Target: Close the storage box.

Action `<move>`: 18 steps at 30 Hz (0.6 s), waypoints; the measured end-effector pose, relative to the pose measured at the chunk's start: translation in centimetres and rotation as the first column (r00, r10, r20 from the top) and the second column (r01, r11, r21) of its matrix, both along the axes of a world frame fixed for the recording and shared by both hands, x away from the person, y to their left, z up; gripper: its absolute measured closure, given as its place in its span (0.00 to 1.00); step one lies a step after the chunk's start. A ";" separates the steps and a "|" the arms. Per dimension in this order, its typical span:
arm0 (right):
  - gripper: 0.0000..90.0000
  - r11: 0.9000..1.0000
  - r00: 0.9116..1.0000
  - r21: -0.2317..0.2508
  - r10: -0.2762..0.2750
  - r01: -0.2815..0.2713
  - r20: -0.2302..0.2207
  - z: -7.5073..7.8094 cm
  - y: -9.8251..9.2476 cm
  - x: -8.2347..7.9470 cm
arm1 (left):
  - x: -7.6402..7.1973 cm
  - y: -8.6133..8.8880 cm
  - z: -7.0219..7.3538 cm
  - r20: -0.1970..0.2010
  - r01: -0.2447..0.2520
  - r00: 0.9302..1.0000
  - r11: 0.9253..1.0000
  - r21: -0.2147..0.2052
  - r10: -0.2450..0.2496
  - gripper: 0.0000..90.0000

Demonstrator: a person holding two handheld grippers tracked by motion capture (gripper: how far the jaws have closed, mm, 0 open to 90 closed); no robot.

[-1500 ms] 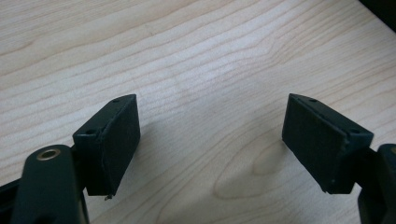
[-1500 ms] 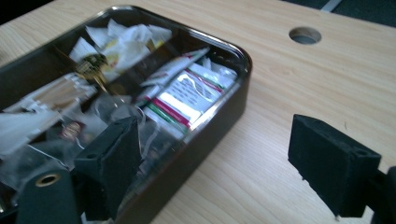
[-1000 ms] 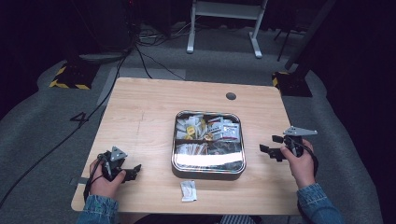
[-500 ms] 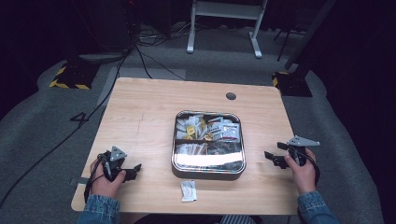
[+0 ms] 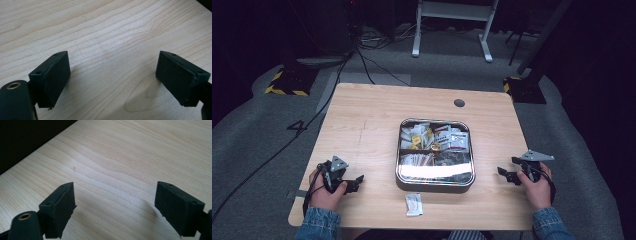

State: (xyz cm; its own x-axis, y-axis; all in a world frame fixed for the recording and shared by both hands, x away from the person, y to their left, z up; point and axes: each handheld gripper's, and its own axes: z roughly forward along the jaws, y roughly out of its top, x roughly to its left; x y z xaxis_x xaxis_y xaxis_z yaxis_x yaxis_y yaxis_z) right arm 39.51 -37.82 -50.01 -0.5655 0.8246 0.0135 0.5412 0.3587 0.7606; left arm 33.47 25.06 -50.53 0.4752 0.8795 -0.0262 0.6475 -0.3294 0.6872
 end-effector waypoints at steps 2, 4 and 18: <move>0.15 0.999 1.000 -0.037 -0.016 0.015 -0.022 -0.4 0.2 0.1 | 0.0 -0.1 0.0 -0.002 -0.002 1.000 1.000 -0.004 0.002 0.14; 0.13 0.999 0.999 -0.045 -0.031 0.030 -0.024 -0.5 0.3 0.0 | 0.1 -0.1 0.0 -0.002 -0.002 1.000 1.000 -0.005 0.002 0.13; 0.07 0.998 0.999 -0.051 -0.031 0.030 -0.034 -0.5 0.7 0.2 | 0.3 -0.1 0.0 -0.004 0.005 1.000 1.000 0.002 -0.005 0.12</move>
State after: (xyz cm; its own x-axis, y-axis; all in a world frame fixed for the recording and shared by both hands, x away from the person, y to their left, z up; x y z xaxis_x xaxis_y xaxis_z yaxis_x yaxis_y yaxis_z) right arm 39.75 -37.16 -50.53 -0.5399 0.8417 -0.0095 0.5780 0.3788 0.7228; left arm 33.76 24.99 -50.54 0.4794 0.8772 -0.0262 0.6484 -0.3339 0.6842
